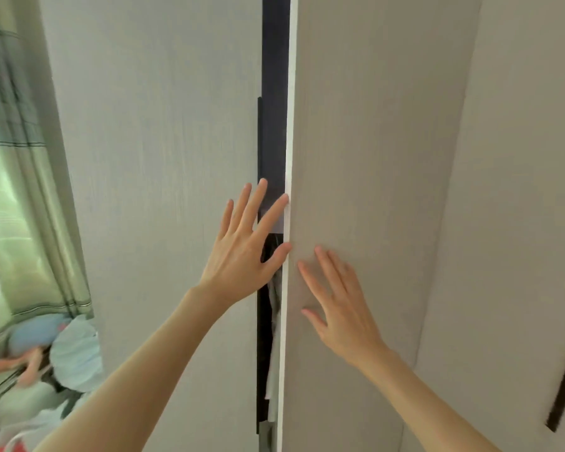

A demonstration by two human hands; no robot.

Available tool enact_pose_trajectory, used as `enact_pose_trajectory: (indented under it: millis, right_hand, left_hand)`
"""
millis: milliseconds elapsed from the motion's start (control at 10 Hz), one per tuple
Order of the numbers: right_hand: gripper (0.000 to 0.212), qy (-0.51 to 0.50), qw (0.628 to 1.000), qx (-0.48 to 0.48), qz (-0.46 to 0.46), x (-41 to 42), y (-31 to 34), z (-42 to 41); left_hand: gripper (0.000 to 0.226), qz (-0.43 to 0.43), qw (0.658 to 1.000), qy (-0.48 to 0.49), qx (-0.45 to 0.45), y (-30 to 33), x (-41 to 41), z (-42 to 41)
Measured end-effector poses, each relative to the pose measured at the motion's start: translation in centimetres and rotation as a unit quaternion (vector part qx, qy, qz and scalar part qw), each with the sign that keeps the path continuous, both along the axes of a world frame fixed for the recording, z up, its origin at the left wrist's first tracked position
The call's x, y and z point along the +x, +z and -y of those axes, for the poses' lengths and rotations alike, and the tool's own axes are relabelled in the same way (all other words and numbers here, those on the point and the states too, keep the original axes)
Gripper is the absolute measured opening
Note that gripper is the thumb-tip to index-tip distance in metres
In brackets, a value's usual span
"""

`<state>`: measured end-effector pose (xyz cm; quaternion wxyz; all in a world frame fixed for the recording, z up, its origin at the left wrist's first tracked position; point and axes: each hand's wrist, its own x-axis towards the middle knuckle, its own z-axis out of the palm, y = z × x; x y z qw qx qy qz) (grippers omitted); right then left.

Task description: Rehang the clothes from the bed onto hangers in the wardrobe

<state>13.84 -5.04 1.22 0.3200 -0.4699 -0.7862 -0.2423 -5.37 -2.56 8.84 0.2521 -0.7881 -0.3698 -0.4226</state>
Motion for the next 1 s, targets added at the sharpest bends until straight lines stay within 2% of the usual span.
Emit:
enact_pose_trajectory:
  millis: [100,300,600,700,800,900,1000]
  right_hand:
    - [0.099,-0.017,0.999,0.032,0.026,-0.7,-0.2,-3.9]
    - [0.073,-0.066,0.994,0.078,0.028,-2.3,-1.2,-10.3]
    - [0.068,-0.106,0.989,0.098,0.041,-2.8,-1.9,-16.0]
    - [0.067,-0.117,0.985,0.113,0.053,-2.5,-2.2,-17.3]
    - [0.066,-0.109,0.984,0.128,0.059,-2.1,-1.8,-17.7]
    - [0.049,-0.043,0.987,0.148,0.047,-2.0,-0.8,-17.0]
    - [0.029,0.077,0.981,0.101,-0.145,-1.3,3.5,-14.5]
  left_hand:
    - [0.063,-0.003,1.0,0.025,0.007,0.3,-1.5,-3.7]
    - [0.066,-0.027,0.997,0.065,0.044,0.5,-2.9,-10.3]
    - [0.064,-0.003,0.994,0.096,0.055,0.4,-2.8,-17.1]
    - [0.07,0.003,0.99,0.111,0.082,0.2,-2.5,-18.3]
    - [0.074,0.018,0.985,0.13,0.113,-0.1,-2.0,-18.7]
    - [0.075,0.026,0.98,0.139,0.14,-0.3,-1.9,-19.2]
    - [0.075,0.035,0.982,0.126,0.134,-0.3,-1.9,-19.1]
